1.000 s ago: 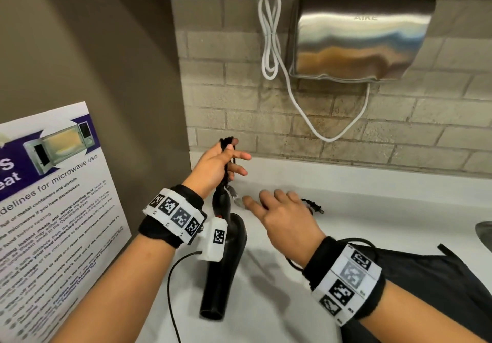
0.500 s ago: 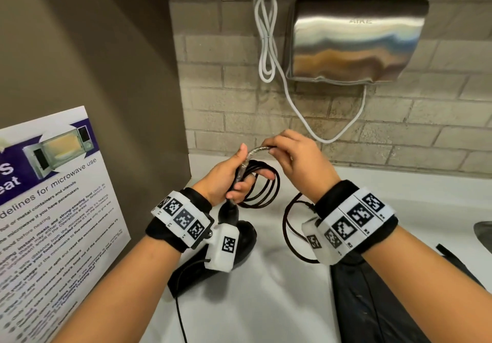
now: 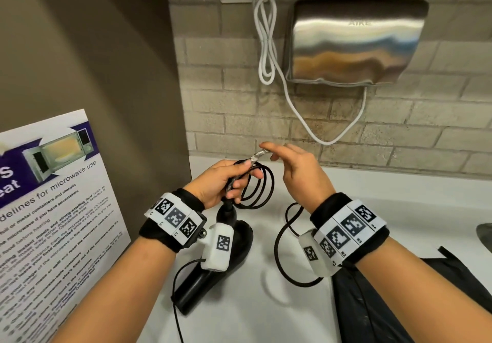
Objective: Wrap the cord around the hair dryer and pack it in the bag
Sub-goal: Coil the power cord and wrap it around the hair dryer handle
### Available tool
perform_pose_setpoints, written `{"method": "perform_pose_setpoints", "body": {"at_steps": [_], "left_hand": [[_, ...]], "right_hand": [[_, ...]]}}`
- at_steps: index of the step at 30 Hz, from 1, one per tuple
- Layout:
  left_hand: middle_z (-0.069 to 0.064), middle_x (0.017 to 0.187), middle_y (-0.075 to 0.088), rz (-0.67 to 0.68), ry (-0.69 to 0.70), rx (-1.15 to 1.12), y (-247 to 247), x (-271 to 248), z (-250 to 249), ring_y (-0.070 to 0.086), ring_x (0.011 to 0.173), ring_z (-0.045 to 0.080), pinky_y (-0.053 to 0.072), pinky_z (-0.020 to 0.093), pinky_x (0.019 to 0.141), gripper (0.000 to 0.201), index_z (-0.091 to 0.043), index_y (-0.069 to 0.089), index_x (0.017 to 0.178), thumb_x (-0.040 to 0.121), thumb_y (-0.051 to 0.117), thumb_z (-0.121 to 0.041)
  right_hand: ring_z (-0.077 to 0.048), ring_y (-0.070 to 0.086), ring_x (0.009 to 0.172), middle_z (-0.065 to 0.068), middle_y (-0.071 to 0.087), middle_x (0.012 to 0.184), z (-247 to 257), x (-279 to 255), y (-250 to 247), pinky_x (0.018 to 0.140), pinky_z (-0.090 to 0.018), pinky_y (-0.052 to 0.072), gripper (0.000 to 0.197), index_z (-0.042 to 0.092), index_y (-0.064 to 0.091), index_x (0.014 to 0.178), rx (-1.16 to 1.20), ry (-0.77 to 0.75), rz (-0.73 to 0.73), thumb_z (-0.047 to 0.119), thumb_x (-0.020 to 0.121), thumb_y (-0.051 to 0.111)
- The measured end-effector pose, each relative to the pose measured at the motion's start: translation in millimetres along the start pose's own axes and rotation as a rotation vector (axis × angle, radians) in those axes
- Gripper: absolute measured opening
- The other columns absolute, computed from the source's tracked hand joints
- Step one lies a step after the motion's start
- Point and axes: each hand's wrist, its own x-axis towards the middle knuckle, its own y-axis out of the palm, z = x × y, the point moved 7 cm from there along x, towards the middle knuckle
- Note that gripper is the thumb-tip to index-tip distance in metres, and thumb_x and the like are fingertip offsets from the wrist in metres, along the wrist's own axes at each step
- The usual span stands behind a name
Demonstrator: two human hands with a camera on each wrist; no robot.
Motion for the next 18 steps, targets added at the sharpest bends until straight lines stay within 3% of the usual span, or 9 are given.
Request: {"method": "perform_pose_setpoints", "body": {"at_steps": [2, 4, 7, 10, 14, 18], "left_hand": [[-0.009, 0.040, 0.032, 0.001, -0.016, -0.035, 2.0, 1.7, 0.0, 0.025, 0.026, 0.002, 0.030, 0.017, 0.034, 0.045, -0.005, 0.060, 0.085, 0.096, 0.028, -0.035], [-0.009, 0.038, 0.031, -0.002, -0.032, -0.062, 3.9, 3.3, 1.0, 0.022, 0.025, 0.001, 0.026, 0.016, 0.031, 0.057, -0.004, 0.058, 0.083, 0.096, 0.020, -0.044], [-0.006, 0.039, 0.036, 0.037, -0.053, -0.052, 9.8, 4.6, 3.7, 0.022, 0.024, 0.002, 0.025, 0.015, 0.031, 0.063, -0.002, 0.057, 0.081, 0.097, 0.013, -0.046], [-0.005, 0.041, 0.039, 0.039, -0.054, -0.008, 11.1, 5.5, 3.8, 0.028, 0.028, 0.006, 0.031, 0.017, 0.036, 0.065, -0.003, 0.060, 0.081, 0.098, 0.013, -0.043], [-0.006, 0.041, 0.036, 0.027, -0.051, 0.016, 8.8, 4.8, 2.2, 0.034, 0.033, 0.008, 0.042, 0.021, 0.045, 0.065, -0.004, 0.061, 0.080, 0.098, 0.011, -0.042], [-0.009, 0.039, 0.031, 0.091, -0.098, 0.041, 14.6, 2.0, 4.0, 0.027, 0.030, 0.004, 0.034, 0.018, 0.041, 0.066, -0.005, 0.061, 0.077, 0.096, 0.013, -0.047]], "right_hand": [[-0.027, 0.063, 0.084, -0.004, 0.059, 0.104, 12.4, 0.2, 0.5, 0.066, -0.041, 0.054, 0.050, 0.028, 0.050, 0.129, -0.152, -0.104, 0.002, 0.009, 0.087, 0.029], [-0.029, 0.063, 0.075, -0.003, 0.058, 0.105, 24.2, -2.5, 6.8, 0.049, -0.036, 0.052, 0.041, 0.029, 0.049, 0.125, -0.325, -0.237, 0.050, 0.029, 0.090, 0.029], [-0.028, 0.063, 0.063, -0.002, 0.062, 0.087, 31.4, -2.3, 8.5, 0.036, -0.029, 0.045, 0.033, 0.020, 0.060, 0.104, -0.415, -0.317, 0.028, 0.034, 0.088, 0.035], [-0.029, 0.063, 0.058, -0.004, 0.063, 0.080, 32.4, 2.1, 2.1, 0.037, -0.032, 0.047, 0.029, 0.015, 0.060, 0.097, -0.363, -0.275, -0.046, 0.029, 0.088, 0.036], [-0.033, 0.063, 0.067, -0.006, 0.063, 0.094, 22.8, 5.8, -10.2, 0.048, -0.034, 0.047, 0.024, 0.012, 0.058, 0.105, -0.296, -0.134, -0.085, 0.025, 0.094, 0.041], [-0.034, 0.062, 0.081, -0.006, 0.059, 0.104, 7.0, 10.4, -7.9, 0.060, -0.038, 0.050, 0.025, 0.014, 0.057, 0.112, -0.287, -0.043, -0.053, 0.025, 0.096, 0.041]]}}
